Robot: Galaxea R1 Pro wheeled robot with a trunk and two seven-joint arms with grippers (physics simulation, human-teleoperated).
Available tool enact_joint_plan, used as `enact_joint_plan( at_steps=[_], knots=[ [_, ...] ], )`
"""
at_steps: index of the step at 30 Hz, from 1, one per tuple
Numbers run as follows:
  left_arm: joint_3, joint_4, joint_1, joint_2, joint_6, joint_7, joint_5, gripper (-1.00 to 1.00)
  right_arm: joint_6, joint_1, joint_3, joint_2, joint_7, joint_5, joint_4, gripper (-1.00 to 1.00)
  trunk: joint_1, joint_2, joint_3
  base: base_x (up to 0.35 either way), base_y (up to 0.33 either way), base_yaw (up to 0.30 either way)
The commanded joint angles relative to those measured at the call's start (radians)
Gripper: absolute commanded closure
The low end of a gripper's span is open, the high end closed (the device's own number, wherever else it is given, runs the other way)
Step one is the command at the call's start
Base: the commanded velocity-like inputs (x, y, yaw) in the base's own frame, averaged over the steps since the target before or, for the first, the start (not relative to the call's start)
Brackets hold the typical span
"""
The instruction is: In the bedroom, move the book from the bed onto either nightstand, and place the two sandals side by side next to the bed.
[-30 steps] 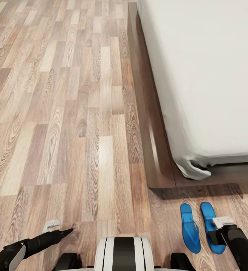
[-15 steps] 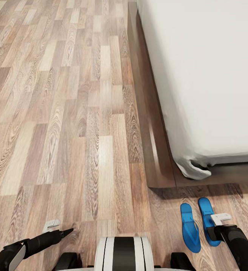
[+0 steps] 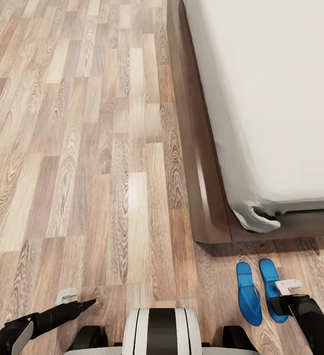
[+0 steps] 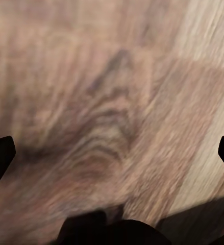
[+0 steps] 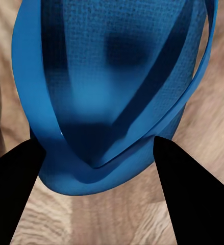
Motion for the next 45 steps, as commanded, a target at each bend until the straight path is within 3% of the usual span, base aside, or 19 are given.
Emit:
enact_joint_plan(
  at_steps=[1, 20, 45],
  knots=[
    [0.002, 0.0, 0.0, 0.0, 0.01, -0.004, 0.006, -1.0, 0.003, 0.0, -0.002, 0.0, 0.009, 0.011, -0.001, 1.0, 0.0, 0.0, 0.0, 0.0, 0.0, 0.0],
    [0.002, 0.0, 0.0, 0.0, 0.01, -0.003, 0.006, -1.0, 0.003, 0.0, -0.002, 0.0, 0.009, 0.011, 0.0, 1.0, 0.003, -0.002, -0.024, 0.0, 0.0, 0.0],
    [0.002, 0.0, 0.0, 0.0, 0.01, -0.003, 0.006, -1.0, 0.003, 0.0, -0.002, 0.0, 0.009, 0.011, 0.0, 1.0, 0.003, -0.002, -0.024, 0.0, 0.0, 0.0]
  ],
)
